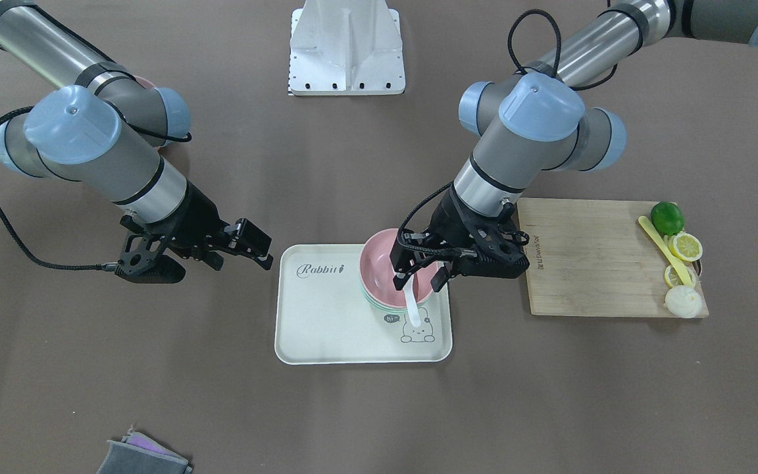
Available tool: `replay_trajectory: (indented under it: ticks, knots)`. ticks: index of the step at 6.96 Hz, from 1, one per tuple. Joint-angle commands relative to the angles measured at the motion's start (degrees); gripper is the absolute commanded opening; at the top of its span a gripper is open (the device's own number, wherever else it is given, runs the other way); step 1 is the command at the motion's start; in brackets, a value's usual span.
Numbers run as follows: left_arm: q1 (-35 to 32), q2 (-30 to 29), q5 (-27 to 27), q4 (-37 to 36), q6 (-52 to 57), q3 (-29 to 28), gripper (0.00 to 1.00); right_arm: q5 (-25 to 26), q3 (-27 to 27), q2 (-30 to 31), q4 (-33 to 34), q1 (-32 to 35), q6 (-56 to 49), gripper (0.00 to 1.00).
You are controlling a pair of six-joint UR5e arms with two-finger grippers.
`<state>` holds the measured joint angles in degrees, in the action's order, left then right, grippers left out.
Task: Stack pink bowl on green and place spoon
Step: 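Carry the white spoon with the left gripper and drop it into the pink bowl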
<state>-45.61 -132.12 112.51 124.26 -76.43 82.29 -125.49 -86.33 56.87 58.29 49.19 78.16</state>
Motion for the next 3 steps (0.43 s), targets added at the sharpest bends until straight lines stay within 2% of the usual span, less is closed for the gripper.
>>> replay_trajectory:
  ticks: [1,2,3]
  knots:
    - [-1.0,2.2,0.5,-1.0,0.2,4.1,0.99,-6.0,0.0,2.3,0.6,5.2,-4.0,1.0]
    - [-3.7,6.0,0.4,-1.0,2.0,7.1,0.99,-9.2,-0.1,5.8,0.4,9.0,-9.4,1.0]
    - [-8.0,9.9,0.3,-2.3,11.9,9.4,0.99,-9.7,0.0,8.7,0.6,12.4,-15.2,1.0]
